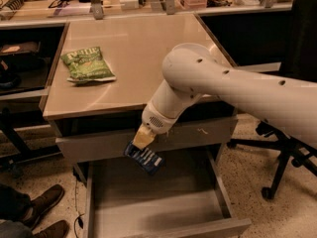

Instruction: Place rxbar blueberry into middle drawer

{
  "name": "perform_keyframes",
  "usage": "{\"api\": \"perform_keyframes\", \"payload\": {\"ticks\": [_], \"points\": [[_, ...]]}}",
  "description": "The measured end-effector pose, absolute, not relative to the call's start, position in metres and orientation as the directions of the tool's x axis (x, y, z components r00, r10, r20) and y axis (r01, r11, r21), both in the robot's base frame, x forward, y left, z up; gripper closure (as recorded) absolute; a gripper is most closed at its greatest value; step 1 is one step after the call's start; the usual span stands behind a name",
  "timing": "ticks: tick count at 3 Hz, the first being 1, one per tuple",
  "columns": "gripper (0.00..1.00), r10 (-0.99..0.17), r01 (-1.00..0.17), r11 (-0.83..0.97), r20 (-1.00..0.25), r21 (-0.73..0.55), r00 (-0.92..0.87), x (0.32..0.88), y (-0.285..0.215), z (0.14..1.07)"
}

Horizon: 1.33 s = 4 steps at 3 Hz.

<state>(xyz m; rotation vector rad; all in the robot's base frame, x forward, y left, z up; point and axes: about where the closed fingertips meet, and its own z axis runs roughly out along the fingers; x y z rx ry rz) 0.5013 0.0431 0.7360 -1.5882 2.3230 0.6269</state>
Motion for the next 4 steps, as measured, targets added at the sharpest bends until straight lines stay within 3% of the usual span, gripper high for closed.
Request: {"api": "perform_keyframes", "payload": {"ticks": [1,2,4], "points": [[1.0,-0.811,-0.908,0.304,-0.423,0.287,-0.405,0.485,0.065,0.699],[1.0,-0.811,-0.907,0.304,-0.421,0.29,-0.406,0.485,0.065,0.697],[1.0,-0.7,-0.835,0.439,-0.455,0.333,-0.55,0.479,0.075,0.632]]}}
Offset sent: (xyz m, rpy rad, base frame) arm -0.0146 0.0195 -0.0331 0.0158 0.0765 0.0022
